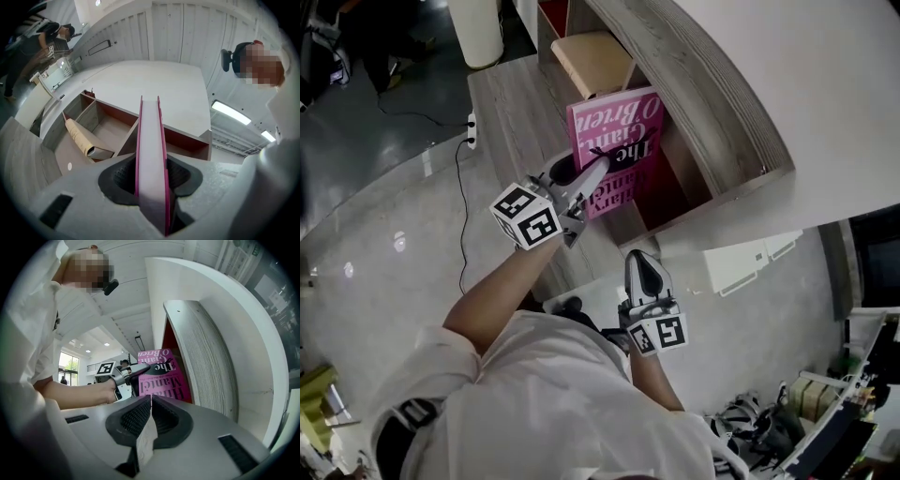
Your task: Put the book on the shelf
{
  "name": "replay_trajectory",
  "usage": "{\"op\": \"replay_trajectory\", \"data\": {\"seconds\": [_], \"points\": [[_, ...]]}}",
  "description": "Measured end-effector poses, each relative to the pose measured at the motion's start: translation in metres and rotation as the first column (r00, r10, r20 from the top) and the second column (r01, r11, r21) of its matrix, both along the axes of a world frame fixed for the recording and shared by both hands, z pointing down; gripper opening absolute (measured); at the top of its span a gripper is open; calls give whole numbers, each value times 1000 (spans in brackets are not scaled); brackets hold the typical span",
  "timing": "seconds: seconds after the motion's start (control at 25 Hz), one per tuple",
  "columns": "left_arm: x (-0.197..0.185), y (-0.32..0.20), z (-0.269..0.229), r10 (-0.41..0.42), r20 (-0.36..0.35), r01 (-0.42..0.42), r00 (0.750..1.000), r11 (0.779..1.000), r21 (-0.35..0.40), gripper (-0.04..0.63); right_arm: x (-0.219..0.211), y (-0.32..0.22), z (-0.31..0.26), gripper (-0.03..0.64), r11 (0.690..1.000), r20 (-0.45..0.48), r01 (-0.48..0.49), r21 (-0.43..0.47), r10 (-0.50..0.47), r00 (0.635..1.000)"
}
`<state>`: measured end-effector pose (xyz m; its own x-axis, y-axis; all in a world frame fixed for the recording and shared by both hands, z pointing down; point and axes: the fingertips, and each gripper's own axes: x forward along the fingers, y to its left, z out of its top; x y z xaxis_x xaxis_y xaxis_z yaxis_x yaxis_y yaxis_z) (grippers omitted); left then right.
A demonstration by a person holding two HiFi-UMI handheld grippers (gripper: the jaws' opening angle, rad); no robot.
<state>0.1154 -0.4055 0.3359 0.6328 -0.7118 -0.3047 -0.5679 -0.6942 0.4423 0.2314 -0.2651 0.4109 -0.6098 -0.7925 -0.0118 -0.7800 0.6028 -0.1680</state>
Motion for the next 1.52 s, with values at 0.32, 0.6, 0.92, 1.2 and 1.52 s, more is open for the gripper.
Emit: {"op": "replay_trajectory", "data": {"seconds": [0.32, 0.6, 0.92, 1.2, 1.52], "points": [[2, -7, 1, 15, -32, -16, 999, 1000, -8, 147, -12, 6, 8, 18, 999, -50, -48, 0, 48, 998], [26, -52, -1, 44, -55, -46, 998, 998, -31, 147, -11, -27, 10, 18, 998, -62, -60, -33, 58, 996], [45, -64, -1, 42, -63, -44, 997, 998, -35, 147, -7, -29, 15, 18, 994, -70, -90, -56, 86, 994], [57, -76, 3, 35, -33, -36, 999, 999, -31, 147, 0, -28, 21, 18, 991, -80, -114, -75, 108, 991], [59, -82, 12, 7, 26, -7, 1000, 1000, 5, 147, -3, -30, 28, 18, 987, -86, -131, -87, 124, 989]]}}
